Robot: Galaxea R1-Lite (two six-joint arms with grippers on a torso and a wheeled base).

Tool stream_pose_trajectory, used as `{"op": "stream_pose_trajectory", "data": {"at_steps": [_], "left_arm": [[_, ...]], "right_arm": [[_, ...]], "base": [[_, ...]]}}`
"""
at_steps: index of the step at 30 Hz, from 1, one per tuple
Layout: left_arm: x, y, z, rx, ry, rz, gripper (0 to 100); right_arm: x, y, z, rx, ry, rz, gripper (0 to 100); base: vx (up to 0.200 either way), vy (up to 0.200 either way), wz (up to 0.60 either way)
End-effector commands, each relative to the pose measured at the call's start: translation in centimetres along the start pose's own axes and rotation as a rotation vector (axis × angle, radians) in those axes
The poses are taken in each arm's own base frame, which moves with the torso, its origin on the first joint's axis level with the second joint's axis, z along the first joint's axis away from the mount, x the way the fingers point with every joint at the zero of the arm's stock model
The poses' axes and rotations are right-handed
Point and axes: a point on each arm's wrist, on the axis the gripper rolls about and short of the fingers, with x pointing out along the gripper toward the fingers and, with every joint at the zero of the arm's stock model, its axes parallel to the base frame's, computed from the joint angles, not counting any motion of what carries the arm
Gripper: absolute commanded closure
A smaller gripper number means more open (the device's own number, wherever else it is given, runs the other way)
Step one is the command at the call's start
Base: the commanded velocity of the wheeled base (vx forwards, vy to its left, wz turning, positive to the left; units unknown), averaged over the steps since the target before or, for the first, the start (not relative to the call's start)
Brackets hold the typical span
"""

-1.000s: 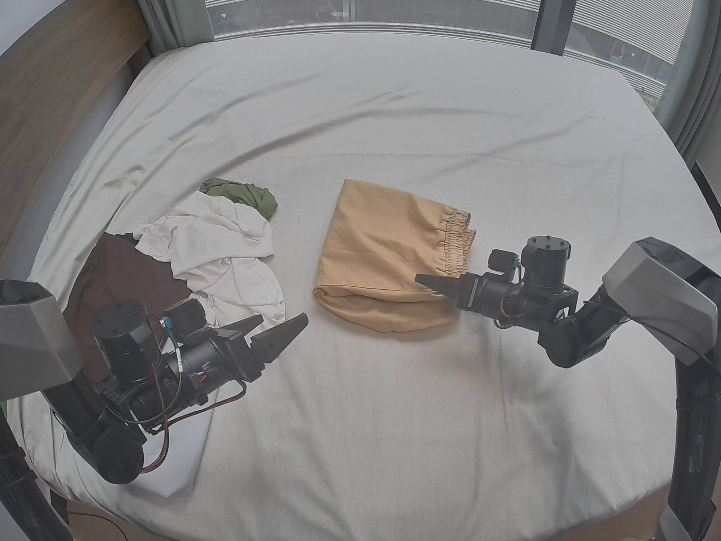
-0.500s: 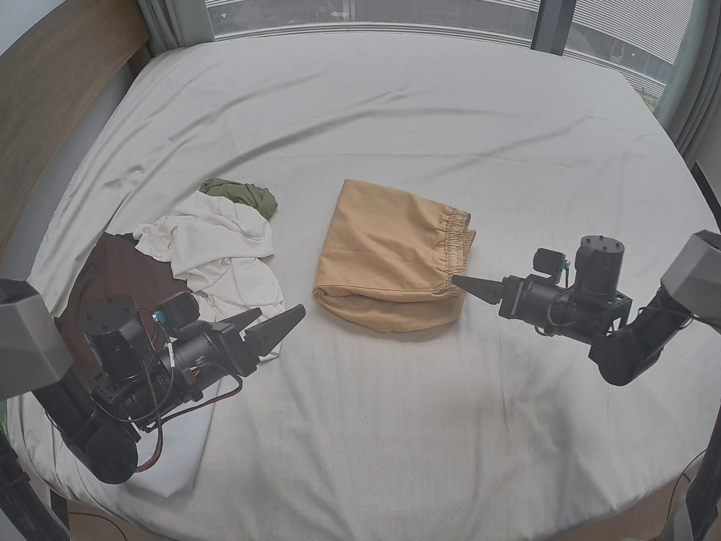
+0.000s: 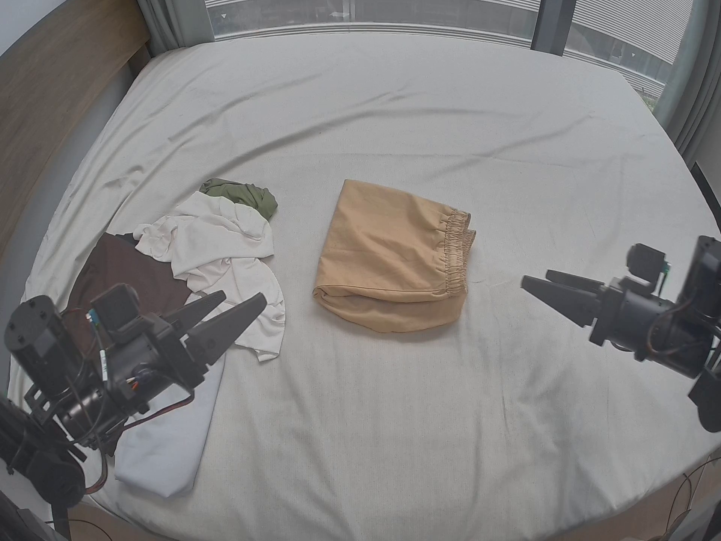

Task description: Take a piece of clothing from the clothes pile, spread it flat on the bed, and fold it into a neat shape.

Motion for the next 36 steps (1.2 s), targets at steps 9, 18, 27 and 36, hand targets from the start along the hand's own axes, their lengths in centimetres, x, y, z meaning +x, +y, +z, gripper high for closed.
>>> {"op": "stream_pose_trajectory", "data": {"at_steps": [9,18,27,36], "left_arm": [[-8.2,-1.1,0.9,0.249,-0.112,0.296,0],[-15.2,-3.7,-0.8,0.300,-0.083,0.462,0],[-21.1,-4.8,-6.0,0.333,-0.053,0.605,0],[-22.0,-4.8,-7.7,0.369,-0.043,0.759,0]], "right_arm": [[-14.8,5.6,-4.0,-0.155,-0.142,-0.094,0],[-19.6,7.4,-8.7,-0.210,-0.212,-0.193,0],[-20.7,6.5,-13.5,-0.276,-0.199,-0.493,0],[-21.1,6.0,-13.3,-0.303,-0.249,-0.769,0]], "base": [[0.000,0.000,0.00],[0.000,0.000,0.00],[0.000,0.000,0.00],[0.000,0.000,0.00]]}}
